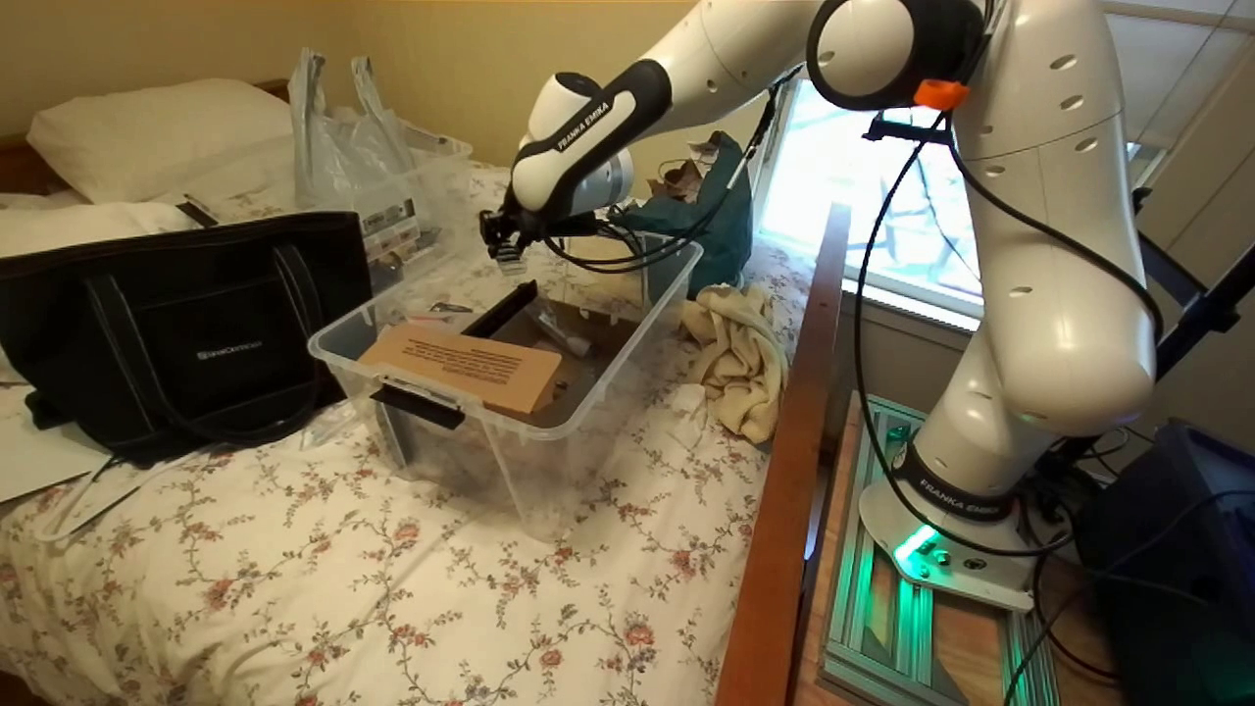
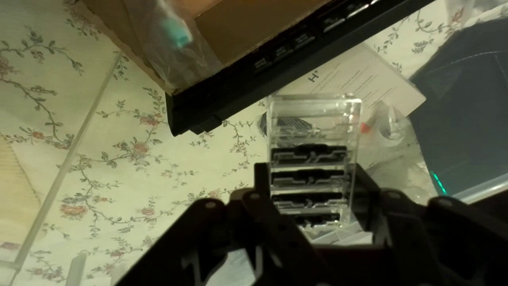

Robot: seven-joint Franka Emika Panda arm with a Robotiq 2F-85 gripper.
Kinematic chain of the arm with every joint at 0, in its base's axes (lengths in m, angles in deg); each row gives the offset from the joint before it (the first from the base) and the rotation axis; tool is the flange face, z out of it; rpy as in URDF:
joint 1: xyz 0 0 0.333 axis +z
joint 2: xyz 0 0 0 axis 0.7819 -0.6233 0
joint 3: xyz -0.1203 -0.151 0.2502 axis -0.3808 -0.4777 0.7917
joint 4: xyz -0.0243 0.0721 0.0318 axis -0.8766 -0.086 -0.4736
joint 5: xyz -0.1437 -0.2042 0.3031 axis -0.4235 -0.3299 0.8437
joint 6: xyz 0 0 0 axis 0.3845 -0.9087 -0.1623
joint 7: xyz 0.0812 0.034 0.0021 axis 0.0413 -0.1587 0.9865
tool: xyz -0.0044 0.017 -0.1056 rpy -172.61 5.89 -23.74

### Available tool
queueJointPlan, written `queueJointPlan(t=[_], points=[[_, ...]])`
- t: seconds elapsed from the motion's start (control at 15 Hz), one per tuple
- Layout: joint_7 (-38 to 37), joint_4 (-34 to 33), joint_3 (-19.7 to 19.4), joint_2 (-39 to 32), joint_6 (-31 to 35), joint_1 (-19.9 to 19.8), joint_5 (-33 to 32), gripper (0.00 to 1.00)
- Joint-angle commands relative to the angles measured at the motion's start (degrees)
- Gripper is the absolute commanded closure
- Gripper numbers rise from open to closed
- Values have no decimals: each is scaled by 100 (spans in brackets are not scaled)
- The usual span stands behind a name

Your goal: Take an item out of the container

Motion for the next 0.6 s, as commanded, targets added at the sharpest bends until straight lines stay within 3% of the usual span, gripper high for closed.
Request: queueJointPlan(t=[0.0, 0.53], points=[[-81, 51, -231, 177, -165, 211, -206, 74], [150, 75, -144, 421, -166, 122, -164, 74]])
